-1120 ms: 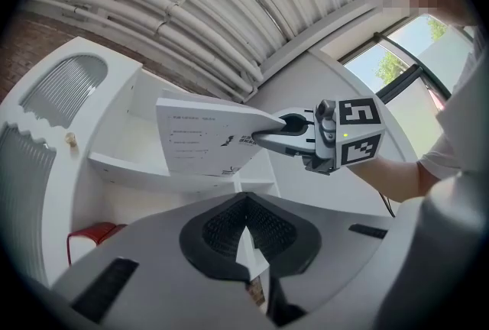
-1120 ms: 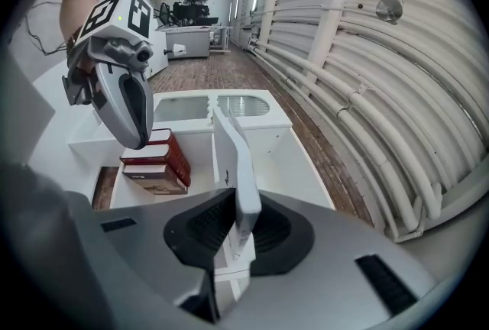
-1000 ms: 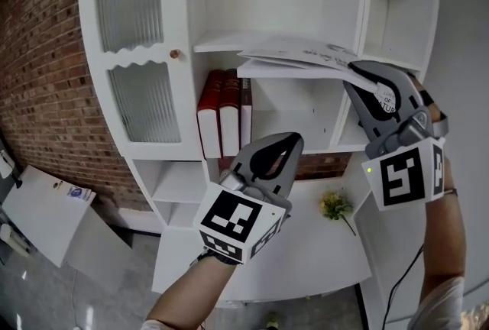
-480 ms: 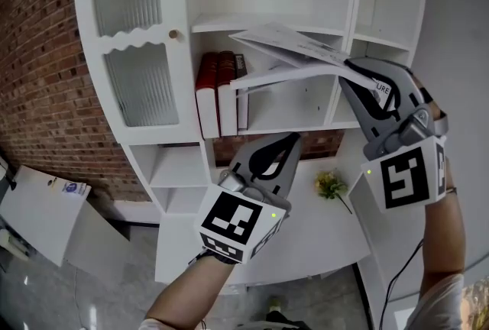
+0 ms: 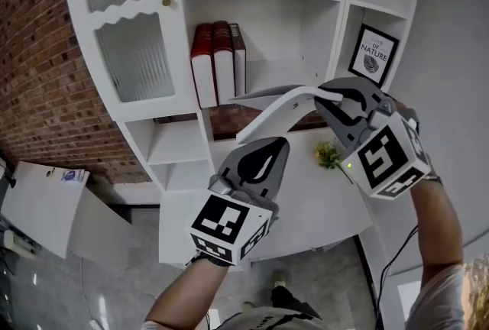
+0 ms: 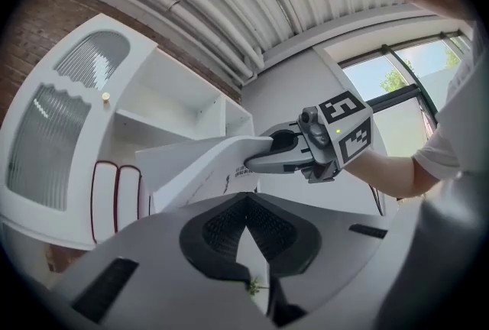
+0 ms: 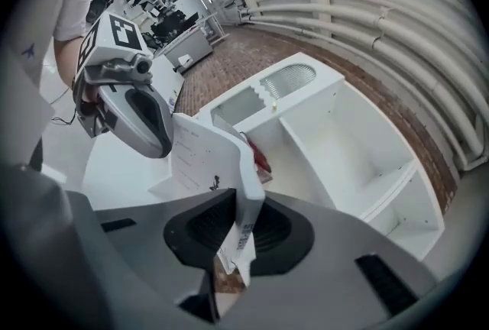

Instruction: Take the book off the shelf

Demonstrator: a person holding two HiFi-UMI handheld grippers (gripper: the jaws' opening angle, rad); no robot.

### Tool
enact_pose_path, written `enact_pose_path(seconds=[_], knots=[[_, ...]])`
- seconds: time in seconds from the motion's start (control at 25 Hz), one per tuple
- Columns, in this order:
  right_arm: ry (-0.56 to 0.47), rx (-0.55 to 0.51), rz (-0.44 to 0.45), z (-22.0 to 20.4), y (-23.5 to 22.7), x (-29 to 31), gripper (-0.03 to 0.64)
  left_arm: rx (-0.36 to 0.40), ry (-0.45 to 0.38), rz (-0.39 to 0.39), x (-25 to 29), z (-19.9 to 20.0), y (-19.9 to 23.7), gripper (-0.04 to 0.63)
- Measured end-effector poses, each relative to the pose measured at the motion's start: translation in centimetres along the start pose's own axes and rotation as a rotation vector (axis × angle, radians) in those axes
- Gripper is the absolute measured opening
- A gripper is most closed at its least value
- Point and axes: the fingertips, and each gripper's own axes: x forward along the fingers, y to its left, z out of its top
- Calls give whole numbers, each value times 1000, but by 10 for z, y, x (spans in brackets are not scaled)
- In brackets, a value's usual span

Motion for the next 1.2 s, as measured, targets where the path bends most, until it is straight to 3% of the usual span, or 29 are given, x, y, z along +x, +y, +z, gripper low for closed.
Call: enact_pose_path(seconds=[0.24, 0.6, 1.2], knots=[[89, 77, 120, -24, 70, 5, 55, -48, 56, 3, -27, -37, -9, 11], [63, 396, 115, -38, 128, -14, 55, -108, 93, 12, -58, -69, -34, 11], [94, 495, 103, -47, 170, -43, 54, -147, 121, -14, -75, -84, -69, 11]])
